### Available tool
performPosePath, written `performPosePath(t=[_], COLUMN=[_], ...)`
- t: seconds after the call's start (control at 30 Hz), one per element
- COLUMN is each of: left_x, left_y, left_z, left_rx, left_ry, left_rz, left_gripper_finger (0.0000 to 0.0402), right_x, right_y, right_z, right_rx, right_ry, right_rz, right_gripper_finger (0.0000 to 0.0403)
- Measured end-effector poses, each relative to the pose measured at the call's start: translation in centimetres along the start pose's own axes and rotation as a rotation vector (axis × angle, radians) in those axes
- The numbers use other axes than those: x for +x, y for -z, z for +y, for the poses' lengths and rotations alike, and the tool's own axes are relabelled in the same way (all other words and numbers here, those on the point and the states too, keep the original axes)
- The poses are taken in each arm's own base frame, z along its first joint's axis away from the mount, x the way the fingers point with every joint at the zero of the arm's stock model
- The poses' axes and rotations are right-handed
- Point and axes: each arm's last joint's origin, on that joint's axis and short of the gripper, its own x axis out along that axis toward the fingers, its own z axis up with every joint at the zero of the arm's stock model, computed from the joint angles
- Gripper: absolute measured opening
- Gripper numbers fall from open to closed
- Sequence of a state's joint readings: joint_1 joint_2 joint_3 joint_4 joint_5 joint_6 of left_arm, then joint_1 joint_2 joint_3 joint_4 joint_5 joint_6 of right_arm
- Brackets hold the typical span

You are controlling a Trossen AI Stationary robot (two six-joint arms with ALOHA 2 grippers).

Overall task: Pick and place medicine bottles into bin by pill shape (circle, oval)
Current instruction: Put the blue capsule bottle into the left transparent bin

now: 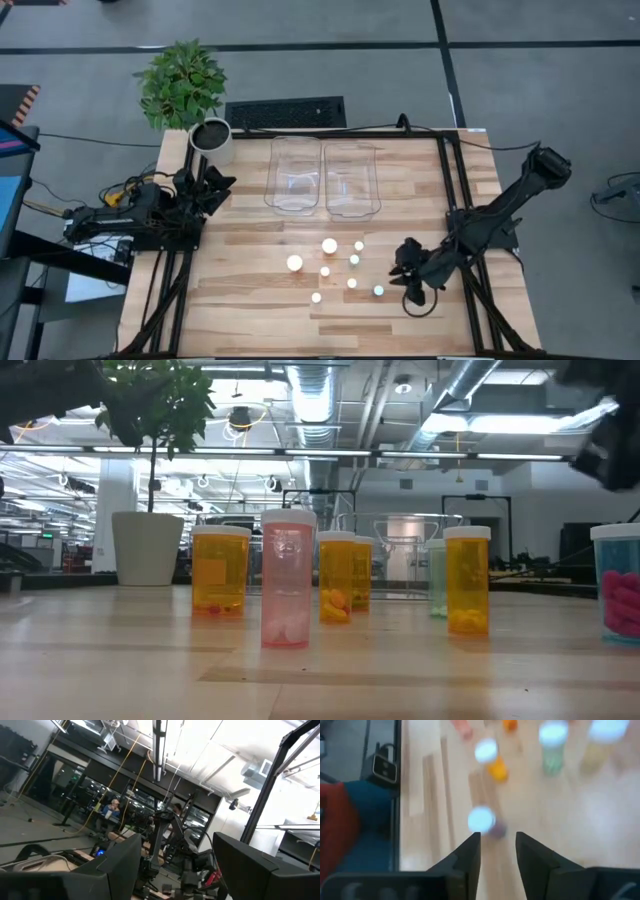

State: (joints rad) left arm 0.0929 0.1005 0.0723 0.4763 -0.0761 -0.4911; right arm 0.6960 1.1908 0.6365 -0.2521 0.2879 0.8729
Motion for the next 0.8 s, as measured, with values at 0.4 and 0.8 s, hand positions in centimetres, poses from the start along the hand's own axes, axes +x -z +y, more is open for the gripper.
performPosePath(t=[0.4, 0.8], left_x=[0.0, 0.0], left_y=[-0.1, 0.2], left_z=[0.1, 0.3], left_rx=[0.039, 0.044], left_ry=[-0.040, -0.056], left_rz=[-0.020, 0.000], left_gripper_finger=[0.0240, 0.0240], right_x=[-1.2, 1.4], right_y=[-3.2, -2.3], right_z=[1.9, 1.6], right_rx=[-0.227, -0.281], right_ry=[-0.014, 0.062], right_rz=[-0.123, -0.047], right_gripper_finger=[0.0241, 0.0286])
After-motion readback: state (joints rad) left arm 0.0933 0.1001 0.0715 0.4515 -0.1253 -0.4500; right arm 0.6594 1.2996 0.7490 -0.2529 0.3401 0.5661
